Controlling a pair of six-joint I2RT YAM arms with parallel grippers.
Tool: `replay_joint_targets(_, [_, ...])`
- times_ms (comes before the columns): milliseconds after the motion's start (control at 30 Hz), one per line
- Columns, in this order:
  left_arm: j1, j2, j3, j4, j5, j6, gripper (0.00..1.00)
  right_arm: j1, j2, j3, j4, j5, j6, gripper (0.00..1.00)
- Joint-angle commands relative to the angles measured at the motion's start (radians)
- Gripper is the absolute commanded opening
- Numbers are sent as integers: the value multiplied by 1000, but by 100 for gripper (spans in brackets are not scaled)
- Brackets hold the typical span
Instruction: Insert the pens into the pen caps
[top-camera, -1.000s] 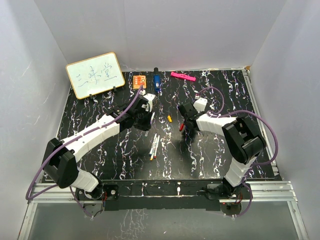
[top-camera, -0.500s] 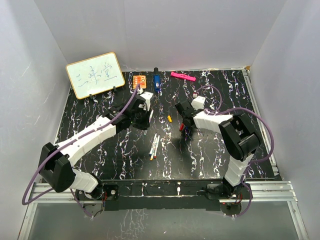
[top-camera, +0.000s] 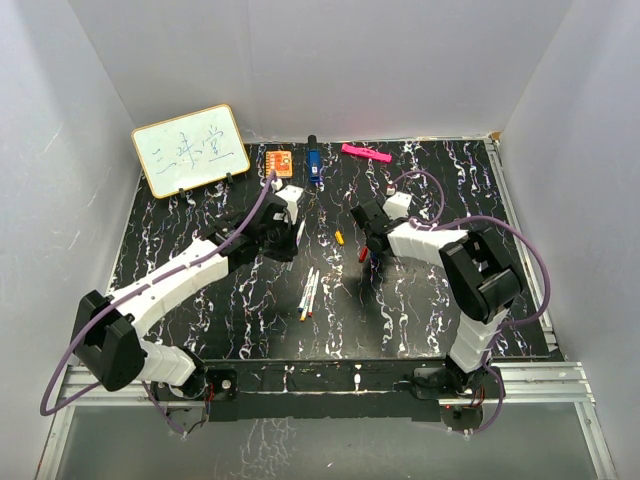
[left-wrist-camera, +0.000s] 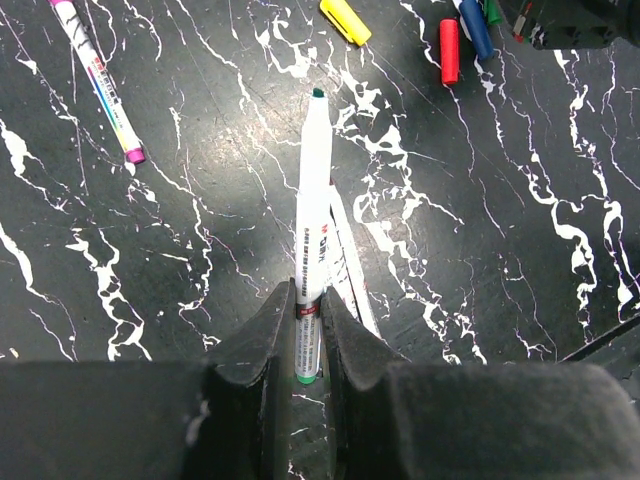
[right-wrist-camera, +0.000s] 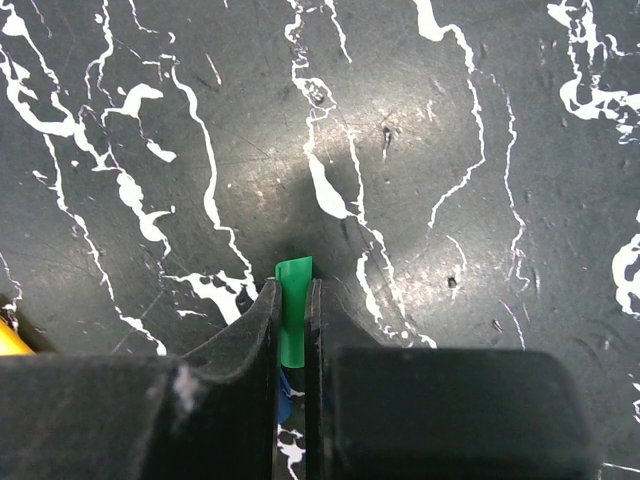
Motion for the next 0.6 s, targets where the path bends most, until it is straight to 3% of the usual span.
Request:
replay_joint_targets(0, [5,-48,-36,75,14,0,0,0,-53,23,-23,23,-64,0])
replay_joint_targets(200, [5,-53,-108,238,115,-17,0,-15,-253,-8,286,-43,-190,0])
replay_joint_targets(567, [6,-63,-321,737,331,-179,0,-15,-581,-417,1080,-395,-398,0])
